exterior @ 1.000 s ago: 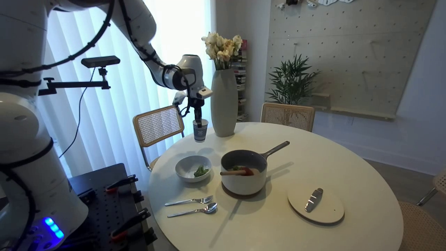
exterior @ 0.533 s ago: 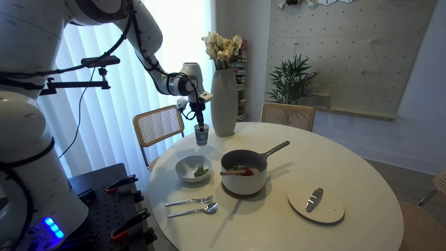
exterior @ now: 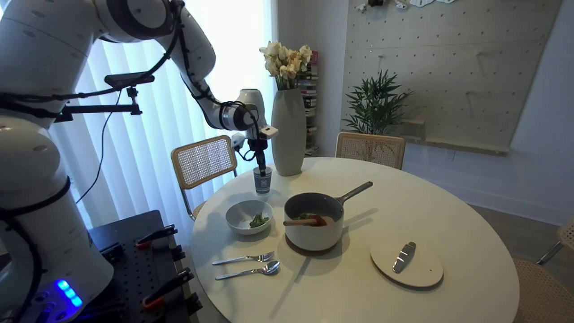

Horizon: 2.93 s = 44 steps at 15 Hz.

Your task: Move the white bowl to the left, remove the fork and then the spoon from the bowl and place them on the table, move the blue cup to the left

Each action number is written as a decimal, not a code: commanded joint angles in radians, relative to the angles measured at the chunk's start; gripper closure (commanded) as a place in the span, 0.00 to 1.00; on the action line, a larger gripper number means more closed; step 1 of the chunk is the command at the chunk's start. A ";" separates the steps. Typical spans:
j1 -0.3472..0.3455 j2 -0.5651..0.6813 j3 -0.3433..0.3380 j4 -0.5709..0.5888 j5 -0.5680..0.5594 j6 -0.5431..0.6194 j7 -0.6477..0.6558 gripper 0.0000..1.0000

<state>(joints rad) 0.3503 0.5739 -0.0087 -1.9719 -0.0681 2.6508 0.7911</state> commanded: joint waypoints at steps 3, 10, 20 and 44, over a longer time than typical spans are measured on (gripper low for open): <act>0.021 0.024 -0.020 0.018 -0.010 -0.021 -0.004 0.99; 0.026 0.042 -0.019 0.020 -0.008 -0.026 -0.011 0.99; 0.040 0.041 -0.028 0.020 -0.010 -0.037 -0.003 0.27; -0.021 -0.498 -0.015 -0.259 -0.324 -0.333 0.269 0.00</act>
<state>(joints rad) 0.3549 0.1912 -0.0547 -2.1306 -0.3123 2.3899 0.9807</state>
